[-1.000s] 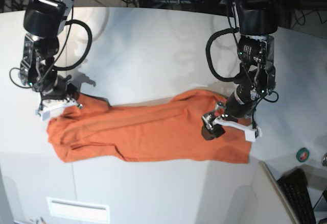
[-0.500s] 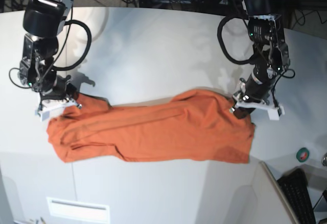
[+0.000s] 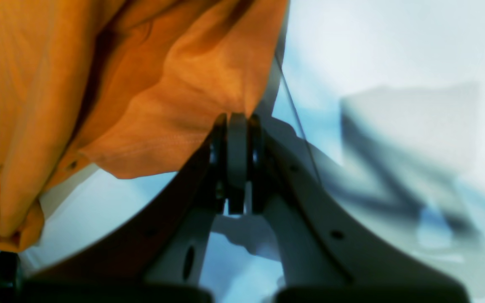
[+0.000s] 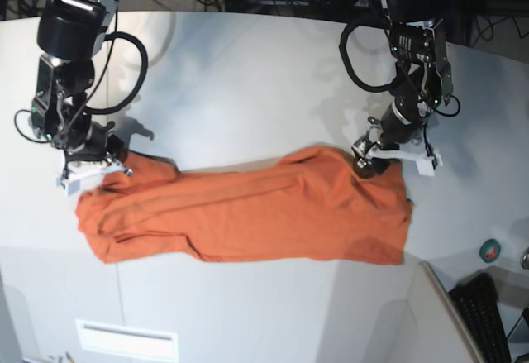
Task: Layout the t-shirt on the table in an organized manner, then fold the t-shirt properly
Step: 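Lower the left gripper onto the opposite end of the shirt and grasp, then pull both shirt ends apart with both grippers to straighten it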
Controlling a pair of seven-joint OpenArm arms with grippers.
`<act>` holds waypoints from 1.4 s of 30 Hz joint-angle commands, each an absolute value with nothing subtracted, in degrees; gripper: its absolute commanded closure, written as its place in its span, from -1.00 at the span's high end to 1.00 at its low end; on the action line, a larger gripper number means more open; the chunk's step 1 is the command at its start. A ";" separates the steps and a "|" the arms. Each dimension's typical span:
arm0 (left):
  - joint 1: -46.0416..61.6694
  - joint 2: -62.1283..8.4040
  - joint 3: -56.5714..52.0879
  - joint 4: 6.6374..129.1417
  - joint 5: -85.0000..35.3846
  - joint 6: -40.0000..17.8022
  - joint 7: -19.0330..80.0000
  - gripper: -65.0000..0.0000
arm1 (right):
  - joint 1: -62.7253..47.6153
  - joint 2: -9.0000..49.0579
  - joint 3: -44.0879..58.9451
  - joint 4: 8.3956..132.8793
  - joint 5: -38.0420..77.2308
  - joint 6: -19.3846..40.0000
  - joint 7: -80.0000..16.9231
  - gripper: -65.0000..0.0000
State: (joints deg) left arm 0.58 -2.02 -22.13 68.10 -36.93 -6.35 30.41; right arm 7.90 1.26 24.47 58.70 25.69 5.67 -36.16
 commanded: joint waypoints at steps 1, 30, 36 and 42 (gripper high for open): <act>0.40 -2.07 -21.76 70.11 -38.02 -7.16 29.93 0.36 | 8.66 1.71 24.31 59.12 25.36 5.67 -36.35 -1.00; -0.92 -5.05 -21.23 71.60 -39.52 -7.08 30.02 -1.00 | 2.77 -0.22 24.75 74.24 25.71 5.23 -36.44 -1.00; -0.13 -8.22 -15.25 83.65 -39.52 3.65 31.25 -1.00 | -0.75 -1.89 24.84 90.24 25.80 4.70 -41.45 -1.00; -8.48 -10.33 -7.69 87.08 -39.69 10.33 36.88 -1.00 | 5.41 -0.75 24.75 94.37 25.45 2.24 -44.62 -1.00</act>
